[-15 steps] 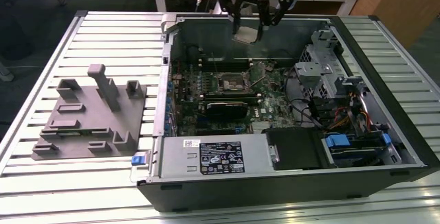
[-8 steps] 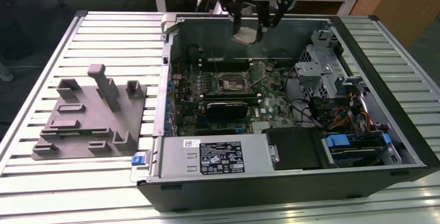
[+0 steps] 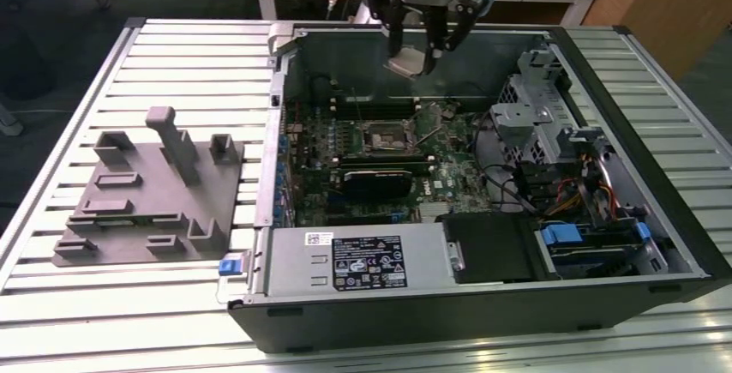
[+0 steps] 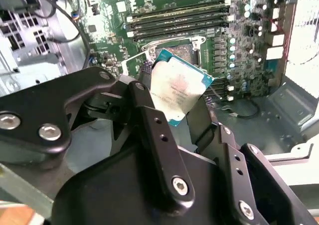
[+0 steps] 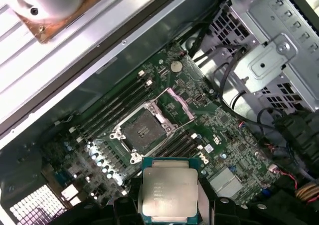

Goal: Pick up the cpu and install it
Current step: 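Place the cpu into insertion slot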

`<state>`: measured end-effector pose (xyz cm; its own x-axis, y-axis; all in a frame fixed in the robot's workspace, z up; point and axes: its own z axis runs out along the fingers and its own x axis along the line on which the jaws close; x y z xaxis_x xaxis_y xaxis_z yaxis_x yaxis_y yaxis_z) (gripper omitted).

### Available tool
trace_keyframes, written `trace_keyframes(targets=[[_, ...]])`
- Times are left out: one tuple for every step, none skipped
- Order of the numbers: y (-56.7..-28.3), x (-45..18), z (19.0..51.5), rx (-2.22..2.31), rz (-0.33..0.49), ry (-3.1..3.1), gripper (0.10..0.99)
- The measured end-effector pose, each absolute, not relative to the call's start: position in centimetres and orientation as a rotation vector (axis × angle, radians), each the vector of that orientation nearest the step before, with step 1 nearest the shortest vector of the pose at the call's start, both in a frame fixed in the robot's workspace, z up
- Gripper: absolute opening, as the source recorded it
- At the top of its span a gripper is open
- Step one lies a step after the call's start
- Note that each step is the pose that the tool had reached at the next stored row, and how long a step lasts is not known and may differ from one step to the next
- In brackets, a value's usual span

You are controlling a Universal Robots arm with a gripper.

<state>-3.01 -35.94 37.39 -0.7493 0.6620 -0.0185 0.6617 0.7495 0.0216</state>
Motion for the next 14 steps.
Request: trace_keyframes(targets=[[-35.94,-3.01,37.34,1.129,0.021,2.905,0.533],[-35.94,-3.01,37.3,1.152,0.021,2.895,0.533],[-35.94,-3.01,37.27,1.175,0.02,2.886,0.533],[-35.93,-3.01,37.24,1.196,0.02,2.877,0.533],[-35.93,-3.01,37.21,1.218,0.02,2.868,0.533],[-35.93,-3.01,37.18,1.237,0.02,2.86,0.533],[-35.92,-3.01,37.15,1.256,0.02,2.851,0.533],[-35.91,-3.01,37.12,1.274,0.019,2.843,0.533],[-35.91,-3.01,37.09,1.294,0.019,2.834,0.533],[-35.9,-3.01,37.07,1.313,0.019,2.826,0.533],[-35.89,-3.01,37.04,1.332,0.018,2.817,0.533],[-35.89,-3.01,37.01,1.35,0.018,2.808,0.533],[-35.88,-3.01,36.99,1.368,0.018,2.799,0.533],[-35.88,-3.01,36.96,1.387,0.017,2.789,0.533]])
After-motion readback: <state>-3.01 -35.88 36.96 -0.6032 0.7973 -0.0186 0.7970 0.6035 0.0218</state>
